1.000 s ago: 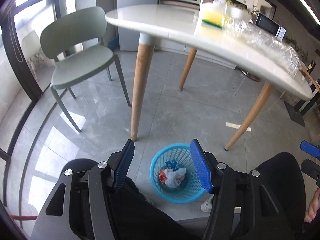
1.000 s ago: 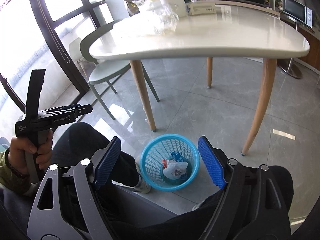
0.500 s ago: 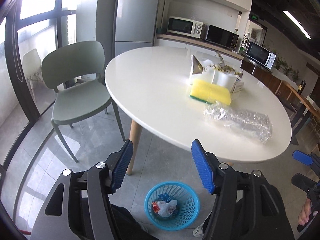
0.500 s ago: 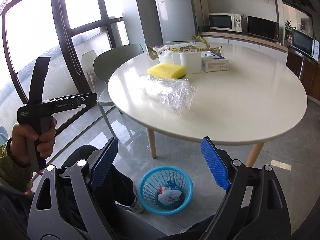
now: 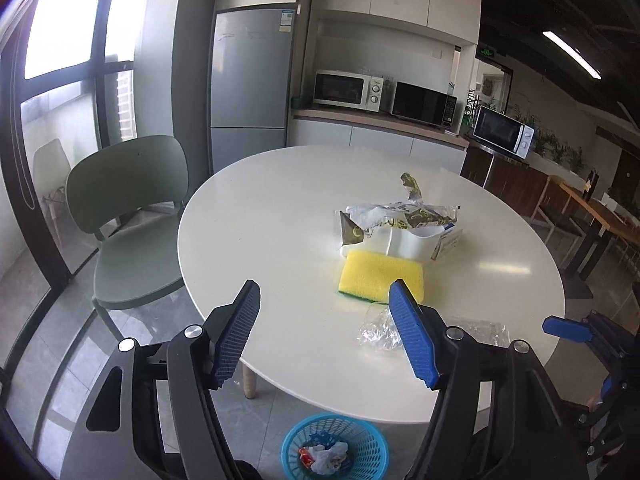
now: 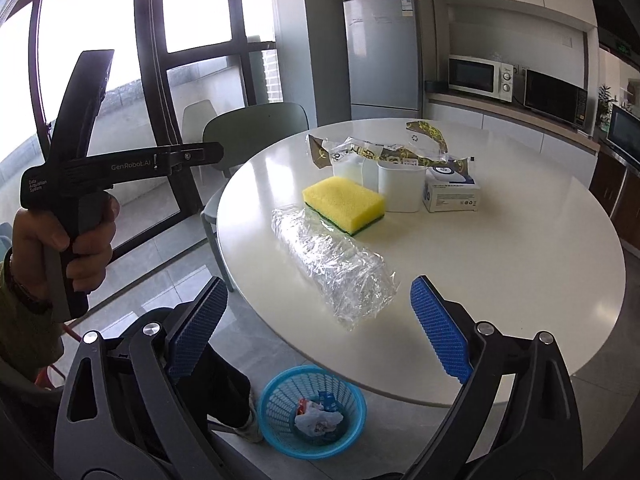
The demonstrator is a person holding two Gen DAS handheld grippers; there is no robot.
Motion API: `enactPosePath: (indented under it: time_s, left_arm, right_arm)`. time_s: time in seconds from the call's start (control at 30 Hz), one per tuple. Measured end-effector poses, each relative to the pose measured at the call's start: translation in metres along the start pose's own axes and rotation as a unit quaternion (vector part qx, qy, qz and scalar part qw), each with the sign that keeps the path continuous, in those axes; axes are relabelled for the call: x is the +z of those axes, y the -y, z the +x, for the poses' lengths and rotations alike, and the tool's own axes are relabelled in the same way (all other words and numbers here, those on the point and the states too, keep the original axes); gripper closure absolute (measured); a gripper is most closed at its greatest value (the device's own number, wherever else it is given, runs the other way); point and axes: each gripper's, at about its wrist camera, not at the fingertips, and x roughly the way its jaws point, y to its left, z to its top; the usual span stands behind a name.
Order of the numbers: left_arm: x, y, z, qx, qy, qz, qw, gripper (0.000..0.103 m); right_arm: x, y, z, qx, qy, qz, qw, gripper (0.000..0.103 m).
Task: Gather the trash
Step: 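Raise both open tools from the wastebasket toward the trash on the table, then grasp the clear plastic roll with the right tool while the left tool grasps the gold-printed wrapper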
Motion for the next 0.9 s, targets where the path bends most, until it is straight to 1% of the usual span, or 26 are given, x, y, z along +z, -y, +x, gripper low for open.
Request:
enactPosePath:
  time_s: [0.07,0.13,0.33,0.57,0.63,0.7,0.77,0.83,0.9]
  left_arm:
    - [0.006,0.003,0.007,-0.008,-0.003,0.003,1.0,0.036]
    - [0.013,0.002,0.016,-0.014,-0.005,0.002,0.9999,0.036]
    - [0.026,0.001,0.044,-0.017,-0.01,0.008,0.9998,0.036]
    - [0.034,0.003,0.078,-0.026,-0.022,0.01,0.9994,0.036]
    - [0.035,0.001,0.089,-0.024,-0.022,0.018,0.9993,0.036]
    - [0.037,-0.005,0.1,-0.027,-0.025,0.014,0.9992,0.036]
    - [0.039,-0.013,0.11,-0.052,-0.037,-0.004,0.9979,0.036]
    - [0.04,-0.018,0.117,-0.08,-0.049,-0.018,0.9954,0.036]
    - [0.04,-0.019,0.12,-0.099,-0.051,-0.022,0.9935,0.037]
  right_arm:
    - [0.007,0.004,0.008,0.005,-0.006,-0.006,1.0,0.014]
    - [0.012,0.006,0.016,0.011,-0.013,-0.013,1.0,0.012]
    - [0.018,0.011,0.045,0.022,-0.042,-0.028,0.998,0.011]
    - [0.016,0.014,0.069,0.03,-0.075,-0.026,0.996,0.011]
    - [0.018,0.016,0.076,0.032,-0.083,-0.017,0.996,0.011]
    - [0.019,0.019,0.08,0.036,-0.088,-0.008,0.995,0.011]
    - [0.019,0.021,0.086,0.039,-0.096,-0.003,0.995,0.011]
    - [0.017,0.022,0.091,0.04,-0.106,-0.003,0.994,0.017]
    - [0.016,0.02,0.094,0.043,-0.111,-0.005,0.993,0.021]
